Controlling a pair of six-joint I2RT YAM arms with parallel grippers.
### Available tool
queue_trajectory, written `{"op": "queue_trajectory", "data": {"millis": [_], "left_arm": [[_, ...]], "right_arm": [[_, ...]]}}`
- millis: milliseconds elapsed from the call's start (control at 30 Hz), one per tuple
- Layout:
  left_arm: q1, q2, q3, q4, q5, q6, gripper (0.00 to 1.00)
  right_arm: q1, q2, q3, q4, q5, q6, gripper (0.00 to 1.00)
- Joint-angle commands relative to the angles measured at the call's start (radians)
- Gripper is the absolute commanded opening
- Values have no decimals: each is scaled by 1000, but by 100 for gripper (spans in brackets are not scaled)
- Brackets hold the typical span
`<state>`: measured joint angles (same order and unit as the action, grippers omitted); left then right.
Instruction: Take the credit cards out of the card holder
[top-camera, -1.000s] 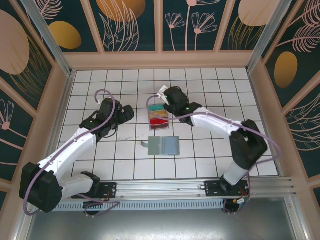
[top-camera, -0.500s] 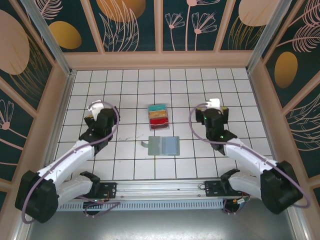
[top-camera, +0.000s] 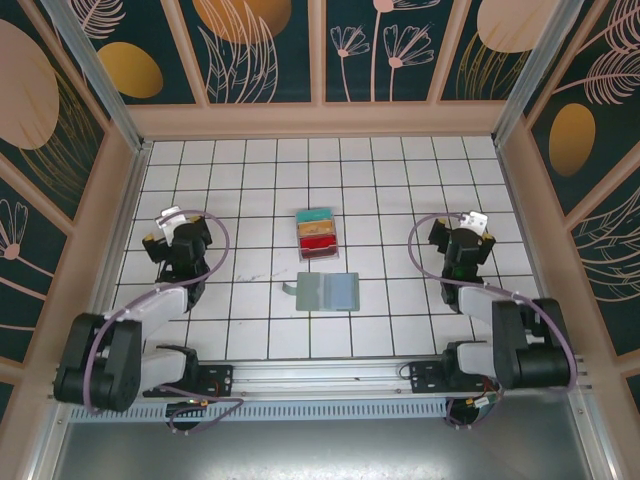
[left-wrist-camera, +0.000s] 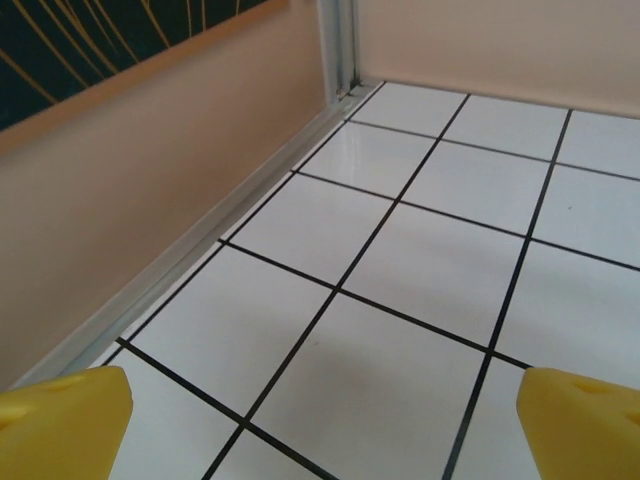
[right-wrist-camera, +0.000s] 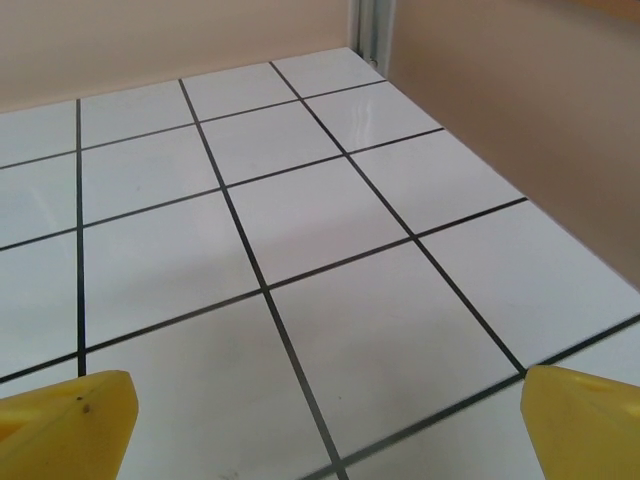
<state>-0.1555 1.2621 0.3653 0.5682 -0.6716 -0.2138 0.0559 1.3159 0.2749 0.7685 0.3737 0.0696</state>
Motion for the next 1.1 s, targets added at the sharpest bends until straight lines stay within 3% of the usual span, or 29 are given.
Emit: {"op": "queue_trajectory", "data": {"millis": [0, 167, 233, 333, 400, 533, 1067], "left_arm": [[44, 73, -51, 271, 108, 5, 99], [104, 139, -31, 380, 254, 29, 99], [112, 165, -18, 407, 281, 61, 99], [125, 228, -79, 607, 338, 85, 99], [125, 217, -78, 580, 356, 90, 99], [126, 269, -141, 749, 414, 117, 99], [125, 258, -145, 736, 417, 122, 99]], "right_arm": [[-22, 72, 15, 212, -100, 2, 99], [-54, 196, -9, 417, -223, -35, 99], [-61, 189, -17, 412, -254, -33, 99], [-60, 234, -73, 558, -288, -53, 99], [-73, 229, -50, 504, -341, -54, 99], [-88, 225, -44, 484, -354, -48, 99], [-85, 223, -43, 482, -354, -51, 99]]}}
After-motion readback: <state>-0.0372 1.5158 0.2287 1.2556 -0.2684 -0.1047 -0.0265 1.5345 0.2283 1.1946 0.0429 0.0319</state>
